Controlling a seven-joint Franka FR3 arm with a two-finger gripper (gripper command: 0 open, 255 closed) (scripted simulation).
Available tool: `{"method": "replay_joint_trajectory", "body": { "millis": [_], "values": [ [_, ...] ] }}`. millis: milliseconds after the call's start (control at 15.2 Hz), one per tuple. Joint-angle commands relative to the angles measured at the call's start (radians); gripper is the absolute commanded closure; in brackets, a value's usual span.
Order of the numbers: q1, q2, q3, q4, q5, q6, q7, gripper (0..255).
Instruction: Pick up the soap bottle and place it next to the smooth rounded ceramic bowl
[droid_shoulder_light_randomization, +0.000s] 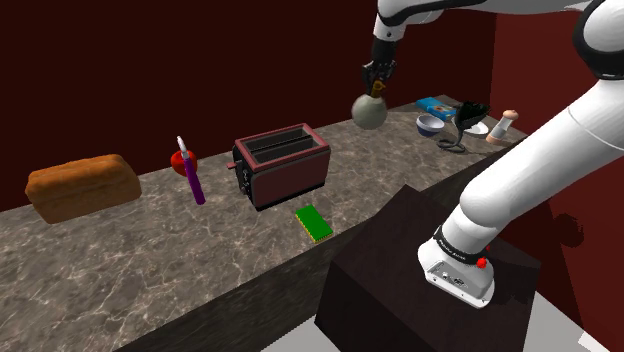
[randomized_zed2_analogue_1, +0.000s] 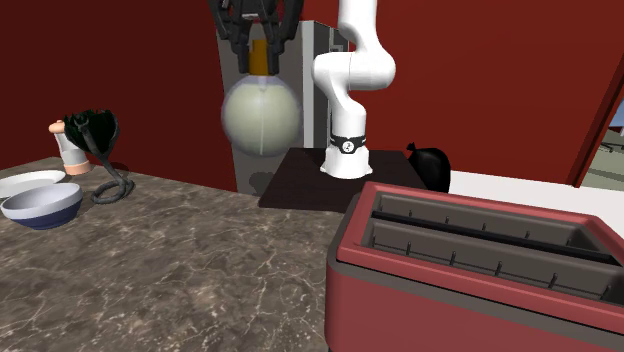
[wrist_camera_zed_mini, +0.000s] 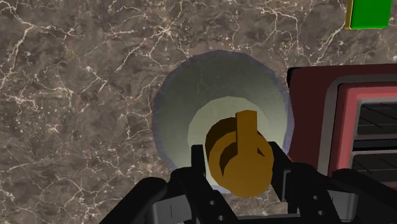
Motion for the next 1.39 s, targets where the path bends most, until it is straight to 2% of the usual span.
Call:
{"method": "replay_joint_trajectory", "body": {
  "millis": [0, 726, 1320],
  "values": [
    [-0.015, 0.008, -0.023, 0.013, -0.004, -0.004, -0.036, 255],
    [-0.122, 0.148, -0.187, 0.168, 0.003, -0.013, -0.314, 255],
    [-0.231, 0.357, -0.296, 0.406, 0.084, -0.054, -0.55, 255]
  ]
}}
